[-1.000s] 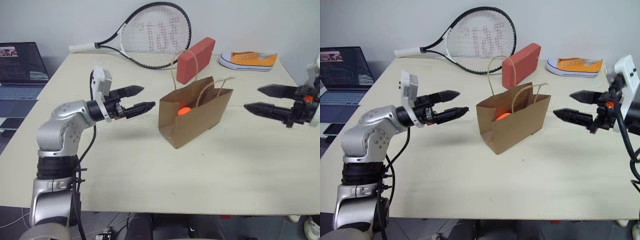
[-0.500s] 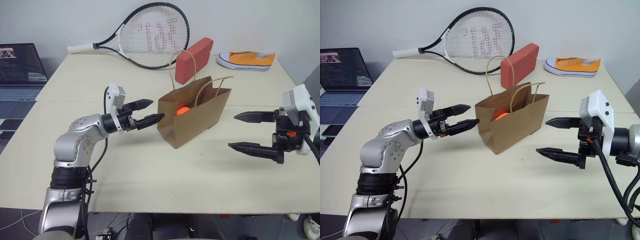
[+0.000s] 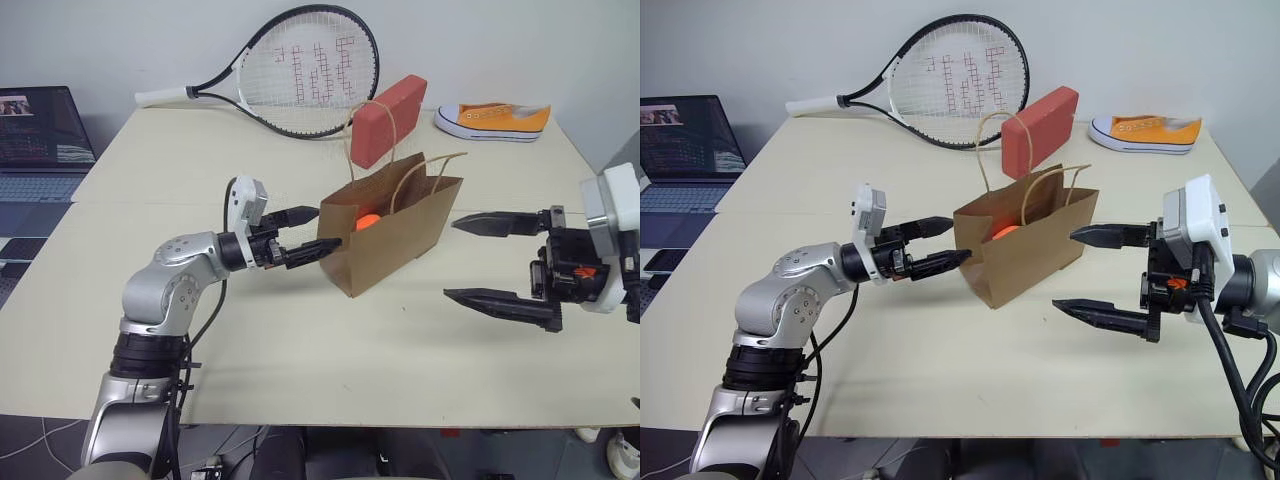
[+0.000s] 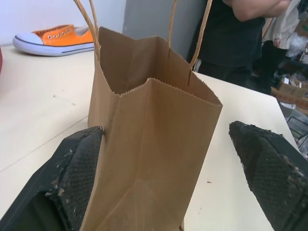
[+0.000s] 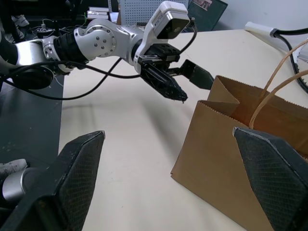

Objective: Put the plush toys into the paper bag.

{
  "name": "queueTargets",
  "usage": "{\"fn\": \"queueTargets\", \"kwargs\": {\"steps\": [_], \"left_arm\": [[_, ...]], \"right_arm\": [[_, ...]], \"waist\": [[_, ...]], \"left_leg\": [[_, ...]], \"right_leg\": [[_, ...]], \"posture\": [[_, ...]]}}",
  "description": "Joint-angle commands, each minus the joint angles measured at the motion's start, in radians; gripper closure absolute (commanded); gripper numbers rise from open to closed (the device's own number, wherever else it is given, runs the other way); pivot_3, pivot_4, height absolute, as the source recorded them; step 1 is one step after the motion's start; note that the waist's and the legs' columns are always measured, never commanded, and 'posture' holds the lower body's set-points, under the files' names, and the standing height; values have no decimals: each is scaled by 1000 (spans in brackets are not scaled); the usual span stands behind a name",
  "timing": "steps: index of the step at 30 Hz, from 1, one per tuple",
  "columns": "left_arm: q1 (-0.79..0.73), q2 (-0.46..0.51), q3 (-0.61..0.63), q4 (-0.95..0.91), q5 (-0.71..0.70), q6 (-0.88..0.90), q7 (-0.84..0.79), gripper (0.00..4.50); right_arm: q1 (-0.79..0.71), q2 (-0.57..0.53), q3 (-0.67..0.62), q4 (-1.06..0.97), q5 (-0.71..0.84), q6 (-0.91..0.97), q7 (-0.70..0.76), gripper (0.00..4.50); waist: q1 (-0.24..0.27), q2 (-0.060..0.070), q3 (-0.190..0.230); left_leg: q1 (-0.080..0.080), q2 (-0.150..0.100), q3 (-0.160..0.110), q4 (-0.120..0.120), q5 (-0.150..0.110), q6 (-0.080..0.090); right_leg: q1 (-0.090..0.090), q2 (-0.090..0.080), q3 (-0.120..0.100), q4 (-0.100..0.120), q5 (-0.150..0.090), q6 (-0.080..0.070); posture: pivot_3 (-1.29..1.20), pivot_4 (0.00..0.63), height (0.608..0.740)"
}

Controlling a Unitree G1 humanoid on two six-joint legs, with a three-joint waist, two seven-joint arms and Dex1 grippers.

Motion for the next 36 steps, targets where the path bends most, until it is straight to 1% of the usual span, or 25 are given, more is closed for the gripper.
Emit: {"fn": "queueTargets", "kwargs": {"steps": [1,2,8,14,20,25,28,32,33,34,36], "left_arm": [[-10,-6,-9,-27,12,-29,0,1],[-9,-7,-10,-28,14,-31,1,1],[5,-24,-24,-53,19,-34,21,1],[32,-61,-46,-95,28,-28,73,1],[55,-117,-77,-108,71,-61,139,1],[42,-170,-85,-56,113,-114,183,1],[48,-181,-81,-51,96,-138,151,541],[55,-177,-93,-52,96,-147,119,1802],[55,-178,-93,-49,98,-150,117,2018],[52,-181,-93,-42,102,-155,117,2407],[47,-181,-95,-30,109,-165,115,3018]], "right_arm": [[-5,-12,-8,-8,5,-21,-8,23],[-5,-14,-7,-6,5,-22,-8,23],[-5,-17,-2,-3,6,-25,-11,23],[-1,-22,0,-3,5,-28,-10,23],[-3,-18,15,-3,-6,-37,-15,23],[-5,-20,28,0,-16,-46,-14,23],[5,-21,29,-4,-35,-52,-13,0],[22,-13,31,-15,-62,-68,-23,0],[26,-10,32,-18,-71,-73,-26,0],[29,-6,32,-20,-77,-78,-28,0],[34,-3,34,-21,-86,-86,-30,0]], "waist": [[0,0,0],[0,0,0],[0,0,0],[0,0,0],[0,0,0],[1,0,0],[1,0,0],[1,0,0],[1,0,0],[1,0,0],[1,0,0]], "left_leg": [[0,0,0,0,0,0],[0,0,0,0,0,0],[0,0,0,0,0,0],[0,0,0,0,0,0],[0,0,0,1,0,0],[0,0,0,1,0,0],[0,0,0,1,0,0],[0,0,0,1,0,0],[0,0,0,1,0,0],[0,0,0,1,0,0],[0,0,0,1,0,0]], "right_leg": [[0,0,0,0,-1,-1],[0,0,0,0,-2,-3],[0,0,0,0,-2,-3],[0,0,0,0,-2,-3],[0,0,0,0,0,1],[1,0,0,0,0,1],[1,0,0,0,0,1],[1,0,0,0,0,1],[1,0,0,0,0,1],[1,0,0,0,0,1],[1,0,0,0,0,1]], "posture": [[0,150,740],[0,150,740],[0,150,740],[0,150,740],[0,150,740],[0,150,740],[0,150,740],[0,150,740],[0,150,740],[0,150,740],[0,150,740]]}}
